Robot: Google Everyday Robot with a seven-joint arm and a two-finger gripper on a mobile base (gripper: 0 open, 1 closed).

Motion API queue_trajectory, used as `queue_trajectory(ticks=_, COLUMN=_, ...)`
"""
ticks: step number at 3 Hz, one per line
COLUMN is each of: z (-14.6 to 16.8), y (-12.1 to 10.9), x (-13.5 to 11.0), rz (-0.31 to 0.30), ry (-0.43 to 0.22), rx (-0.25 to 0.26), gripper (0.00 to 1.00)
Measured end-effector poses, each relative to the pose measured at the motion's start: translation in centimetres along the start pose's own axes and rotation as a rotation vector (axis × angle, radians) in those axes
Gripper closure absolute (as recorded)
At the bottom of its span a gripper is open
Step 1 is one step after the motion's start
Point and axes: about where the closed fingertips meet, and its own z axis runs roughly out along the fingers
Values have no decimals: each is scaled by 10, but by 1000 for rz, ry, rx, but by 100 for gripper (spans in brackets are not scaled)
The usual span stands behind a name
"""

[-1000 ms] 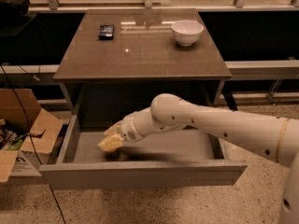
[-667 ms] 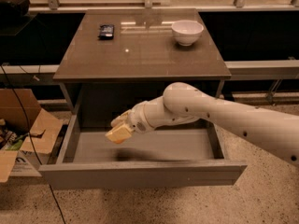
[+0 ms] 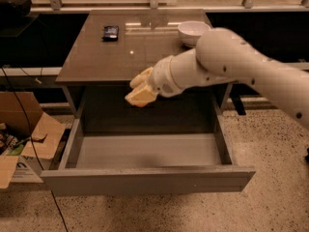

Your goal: Pick orange from top drawer and place on counter

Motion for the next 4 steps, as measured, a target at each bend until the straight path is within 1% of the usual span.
queue_trajectory(ticks=1, z=-35, y=-48, x=-39, rz=-83, ry=4, rx=66, gripper=100)
queue_trajectory(ticks=2, z=-40, y=-100, x=-63, rz=-106, ry=-2, rx=109, gripper=100)
queue_trajectory(ticks=3, z=-30, y=-145, x=-70, rz=-74, ry=-33, rx=117, gripper=100)
queue_trajectory(ticks=4, z=-11, y=-180, x=-56, rz=-11, ry=-60, rx=115, gripper=100)
